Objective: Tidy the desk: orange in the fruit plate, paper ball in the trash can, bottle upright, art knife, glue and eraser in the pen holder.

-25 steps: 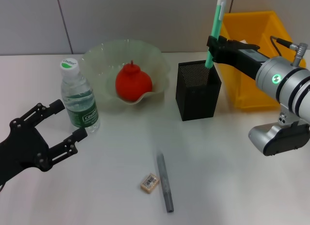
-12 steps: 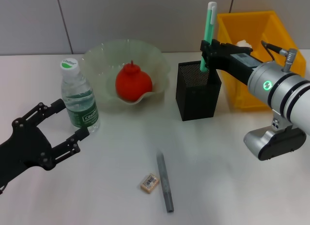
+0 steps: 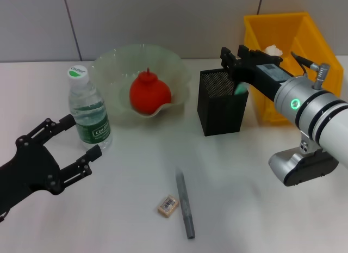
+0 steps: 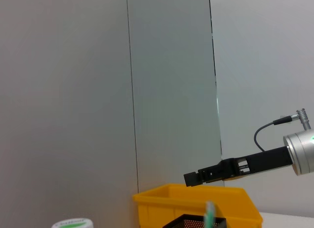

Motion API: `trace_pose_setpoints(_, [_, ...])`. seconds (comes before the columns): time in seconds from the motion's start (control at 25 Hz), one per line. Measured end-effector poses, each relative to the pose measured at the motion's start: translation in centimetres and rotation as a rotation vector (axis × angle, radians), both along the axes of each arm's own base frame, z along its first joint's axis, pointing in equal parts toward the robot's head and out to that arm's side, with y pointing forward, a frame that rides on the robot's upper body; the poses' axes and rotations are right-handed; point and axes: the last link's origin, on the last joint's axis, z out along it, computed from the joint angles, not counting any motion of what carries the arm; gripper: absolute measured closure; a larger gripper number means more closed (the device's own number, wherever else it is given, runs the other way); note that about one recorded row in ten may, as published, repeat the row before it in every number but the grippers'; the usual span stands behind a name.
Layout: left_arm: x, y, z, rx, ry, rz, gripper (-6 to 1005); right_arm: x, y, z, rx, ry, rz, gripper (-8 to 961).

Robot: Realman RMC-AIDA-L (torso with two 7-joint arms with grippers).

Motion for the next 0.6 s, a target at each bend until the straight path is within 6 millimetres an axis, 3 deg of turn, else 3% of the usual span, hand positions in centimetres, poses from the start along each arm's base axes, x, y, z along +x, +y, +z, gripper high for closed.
trace_pose_setpoints(0.4, [-0.5,0.0,-0.6,-0.073,-0.013,0.068,188,0.0,0.0,0.4,0.041,0.073,-0.023,575])
trace_pose_setpoints(0.6, [-0.5,0.2,-0.9,-0.139,-0.034,0.099,188,-1.5,0.6,2.0,0.094,0.226,-0.031,576])
